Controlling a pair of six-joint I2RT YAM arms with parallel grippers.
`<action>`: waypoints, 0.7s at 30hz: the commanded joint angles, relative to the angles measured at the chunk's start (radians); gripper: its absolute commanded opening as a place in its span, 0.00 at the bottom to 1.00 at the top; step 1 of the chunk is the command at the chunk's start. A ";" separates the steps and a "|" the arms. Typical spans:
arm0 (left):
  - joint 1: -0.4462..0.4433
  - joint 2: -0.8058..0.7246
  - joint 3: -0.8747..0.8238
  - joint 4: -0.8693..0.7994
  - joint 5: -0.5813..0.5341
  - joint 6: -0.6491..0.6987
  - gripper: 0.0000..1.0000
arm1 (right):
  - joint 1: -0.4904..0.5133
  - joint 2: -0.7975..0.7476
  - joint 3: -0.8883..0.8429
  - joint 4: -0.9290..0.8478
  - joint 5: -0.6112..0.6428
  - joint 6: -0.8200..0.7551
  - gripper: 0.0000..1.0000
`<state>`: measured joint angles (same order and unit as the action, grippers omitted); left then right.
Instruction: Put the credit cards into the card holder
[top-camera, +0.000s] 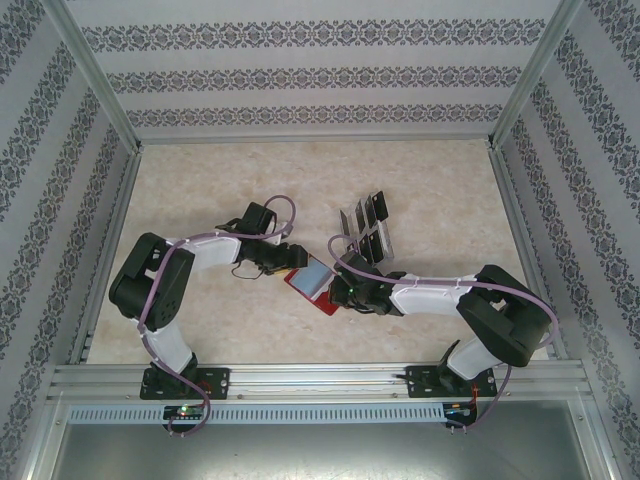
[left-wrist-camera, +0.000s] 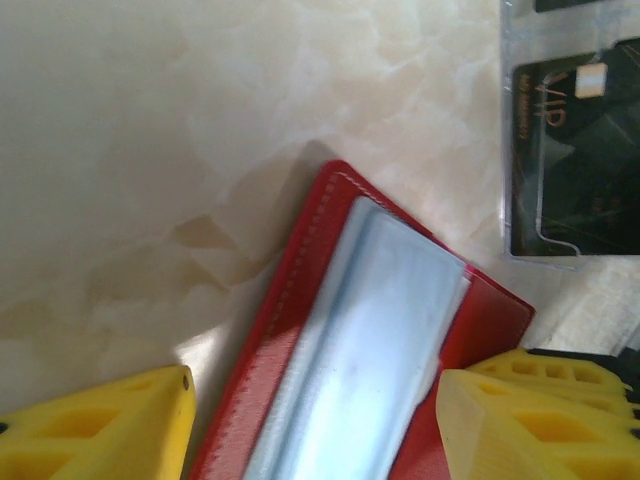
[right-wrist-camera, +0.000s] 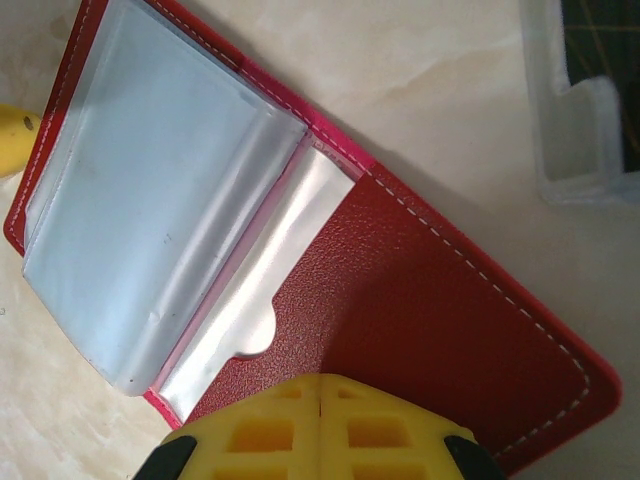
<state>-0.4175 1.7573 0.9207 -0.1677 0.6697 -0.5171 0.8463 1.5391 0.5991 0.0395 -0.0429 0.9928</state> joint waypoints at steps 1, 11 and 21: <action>-0.008 -0.015 -0.012 0.060 0.082 -0.022 0.59 | -0.008 0.108 -0.067 -0.119 0.009 0.005 0.03; -0.009 -0.094 -0.062 0.157 0.090 -0.082 0.43 | -0.010 0.118 -0.068 -0.116 0.008 0.002 0.03; -0.008 -0.080 -0.064 0.162 0.091 -0.083 0.34 | -0.010 0.121 -0.073 -0.112 0.007 0.001 0.03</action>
<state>-0.4179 1.6810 0.8673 -0.0288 0.7345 -0.5991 0.8463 1.5417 0.5991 0.0441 -0.0433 0.9932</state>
